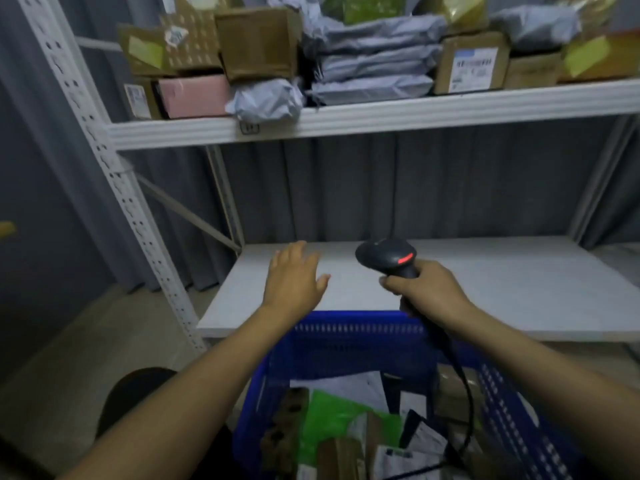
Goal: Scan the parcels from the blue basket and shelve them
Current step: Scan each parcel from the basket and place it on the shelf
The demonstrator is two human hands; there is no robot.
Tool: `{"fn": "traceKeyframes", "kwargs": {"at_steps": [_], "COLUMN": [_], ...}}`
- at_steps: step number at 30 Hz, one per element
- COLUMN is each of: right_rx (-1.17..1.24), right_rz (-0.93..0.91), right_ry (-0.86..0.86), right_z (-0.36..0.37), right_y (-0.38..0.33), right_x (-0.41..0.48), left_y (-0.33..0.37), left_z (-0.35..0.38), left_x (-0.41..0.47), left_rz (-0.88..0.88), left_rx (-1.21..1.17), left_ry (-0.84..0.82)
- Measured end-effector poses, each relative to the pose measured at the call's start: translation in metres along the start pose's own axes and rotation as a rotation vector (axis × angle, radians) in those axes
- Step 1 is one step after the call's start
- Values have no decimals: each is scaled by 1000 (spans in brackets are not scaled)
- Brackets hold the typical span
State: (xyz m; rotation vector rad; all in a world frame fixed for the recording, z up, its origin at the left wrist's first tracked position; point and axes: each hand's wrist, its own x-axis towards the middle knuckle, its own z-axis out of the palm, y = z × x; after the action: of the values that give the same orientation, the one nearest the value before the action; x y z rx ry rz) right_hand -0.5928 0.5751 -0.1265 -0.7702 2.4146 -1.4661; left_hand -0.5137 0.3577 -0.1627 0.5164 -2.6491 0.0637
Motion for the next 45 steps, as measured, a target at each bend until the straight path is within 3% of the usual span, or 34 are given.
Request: {"fn": "traceKeyframes", "kwargs": {"at_steps": [5,8,13,18,23,28,32,36,39,41,45], "right_rx": [-78,-92,-143,-178,-185,-160,-53,206,481,699,930], "right_rz": [160,270,327,378,427,449,489,546,602,645,641], "right_ry": [-34,-66,-217,-255,-276,-320,-263,-139,-51,-37,-68], "right_z": [23,39,58,58,60,66,69,66,61,58,49], "right_y": [96,150,198,226,240,241,235,229,218,208,192], "right_x": [-12,-21,-21,-17,-17,-13,-11,-9,-9,-8,-9], "left_y": [13,15,31,26,25,26,23,22,26,28,28], "left_z": [101,158,219,259,276,276,251,205,173,158,145], "left_x": [-58,-100,-156,-168,-169,-162,-132,-107,-107,-113,-127], "left_rz": [2,-17,32,-60,-296,-499,-600,-720,-793,-791,-648], "left_rx": [-10,1,-55,-211,-357,-570,-682,-941,-1322,-1451,-1281], "left_ry": [-291,-572,-886,-1074,-1162,-1072,-764,-529,-391,-409,-537]}}
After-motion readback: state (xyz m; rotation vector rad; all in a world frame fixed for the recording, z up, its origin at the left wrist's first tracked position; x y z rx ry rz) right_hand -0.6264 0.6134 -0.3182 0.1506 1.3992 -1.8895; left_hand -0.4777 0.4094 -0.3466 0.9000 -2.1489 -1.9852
